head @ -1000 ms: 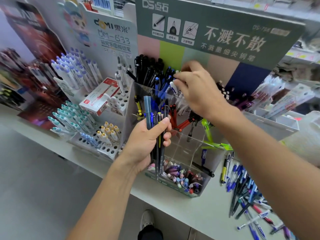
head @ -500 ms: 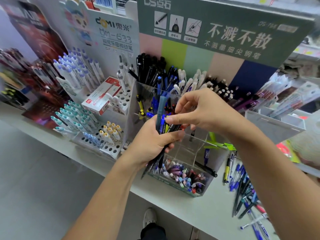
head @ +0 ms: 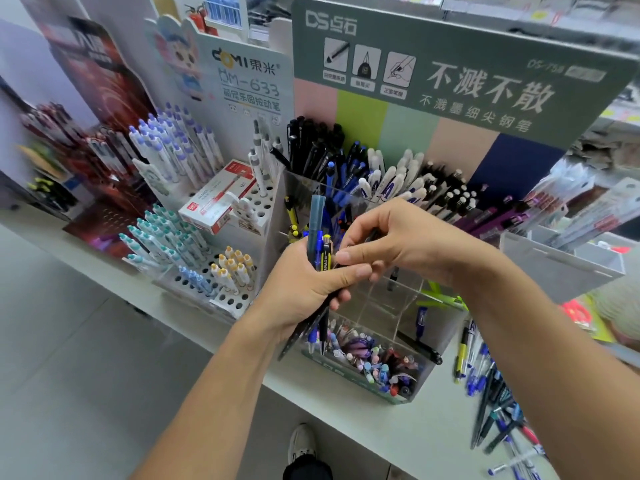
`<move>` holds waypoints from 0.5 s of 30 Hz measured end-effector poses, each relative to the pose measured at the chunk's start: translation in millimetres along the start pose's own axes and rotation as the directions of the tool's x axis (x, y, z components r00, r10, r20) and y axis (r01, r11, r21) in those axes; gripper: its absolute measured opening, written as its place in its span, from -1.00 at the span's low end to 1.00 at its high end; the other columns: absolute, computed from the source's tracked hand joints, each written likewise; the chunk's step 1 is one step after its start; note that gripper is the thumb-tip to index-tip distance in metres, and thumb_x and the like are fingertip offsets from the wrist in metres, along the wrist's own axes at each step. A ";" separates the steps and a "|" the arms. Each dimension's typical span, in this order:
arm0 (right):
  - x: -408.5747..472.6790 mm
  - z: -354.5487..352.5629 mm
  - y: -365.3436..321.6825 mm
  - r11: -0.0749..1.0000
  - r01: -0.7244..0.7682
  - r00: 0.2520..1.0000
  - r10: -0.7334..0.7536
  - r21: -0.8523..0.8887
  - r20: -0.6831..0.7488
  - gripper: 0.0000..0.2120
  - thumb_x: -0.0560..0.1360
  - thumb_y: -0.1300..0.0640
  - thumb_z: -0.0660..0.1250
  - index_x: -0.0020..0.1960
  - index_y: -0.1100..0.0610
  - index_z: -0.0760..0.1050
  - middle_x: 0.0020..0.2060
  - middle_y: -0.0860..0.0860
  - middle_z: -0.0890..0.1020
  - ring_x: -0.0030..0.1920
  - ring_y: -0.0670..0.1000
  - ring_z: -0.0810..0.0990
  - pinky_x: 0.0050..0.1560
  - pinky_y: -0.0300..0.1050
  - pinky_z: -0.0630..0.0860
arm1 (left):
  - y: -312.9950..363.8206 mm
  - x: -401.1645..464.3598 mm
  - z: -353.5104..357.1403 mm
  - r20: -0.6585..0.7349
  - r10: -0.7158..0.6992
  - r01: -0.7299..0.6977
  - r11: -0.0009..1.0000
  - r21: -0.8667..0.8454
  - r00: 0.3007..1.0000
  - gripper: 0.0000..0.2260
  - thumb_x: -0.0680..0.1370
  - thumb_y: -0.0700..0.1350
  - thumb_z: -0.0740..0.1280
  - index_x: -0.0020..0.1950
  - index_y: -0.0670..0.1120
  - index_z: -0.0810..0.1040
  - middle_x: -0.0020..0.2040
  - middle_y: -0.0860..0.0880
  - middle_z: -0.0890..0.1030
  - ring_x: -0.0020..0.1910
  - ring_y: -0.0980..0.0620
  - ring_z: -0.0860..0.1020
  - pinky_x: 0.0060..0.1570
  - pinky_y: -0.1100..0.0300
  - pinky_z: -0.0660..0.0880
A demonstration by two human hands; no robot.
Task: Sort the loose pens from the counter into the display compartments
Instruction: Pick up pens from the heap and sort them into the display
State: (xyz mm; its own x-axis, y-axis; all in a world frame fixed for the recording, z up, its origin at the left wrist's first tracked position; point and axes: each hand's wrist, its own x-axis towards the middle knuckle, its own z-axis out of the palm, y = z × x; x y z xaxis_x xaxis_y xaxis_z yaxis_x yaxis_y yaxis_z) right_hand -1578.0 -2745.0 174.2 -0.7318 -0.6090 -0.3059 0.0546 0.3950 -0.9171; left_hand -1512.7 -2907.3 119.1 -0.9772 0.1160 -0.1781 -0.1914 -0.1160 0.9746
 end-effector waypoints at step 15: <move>26.2 -53.8 -121.6 0.623 0.236 0.677 -0.656 -0.746 -0.333 -0.81 0.56 0.04 0.43 0.05 0.16 0.63 -0.23 0.02 0.65 -0.35 -0.11 0.61 -0.25 -0.34 0.57 | 27.5 51.7 -97.3 -0.437 0.212 -0.145 0.972 0.183 0.874 -0.92 0.65 -0.15 0.33 0.11 -0.02 0.58 -0.38 -0.06 0.39 -0.52 0.06 0.30 -0.54 0.25 0.27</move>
State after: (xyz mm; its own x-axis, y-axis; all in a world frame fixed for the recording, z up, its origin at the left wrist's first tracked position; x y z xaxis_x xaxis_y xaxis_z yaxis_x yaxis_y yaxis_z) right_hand -1640.4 -2771.9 291.5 -0.7579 -0.4423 0.4795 -0.6453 0.6158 -0.4521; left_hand -1577.4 -3000.5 123.6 -0.9352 -0.3540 -0.0078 -0.0276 0.0508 0.9983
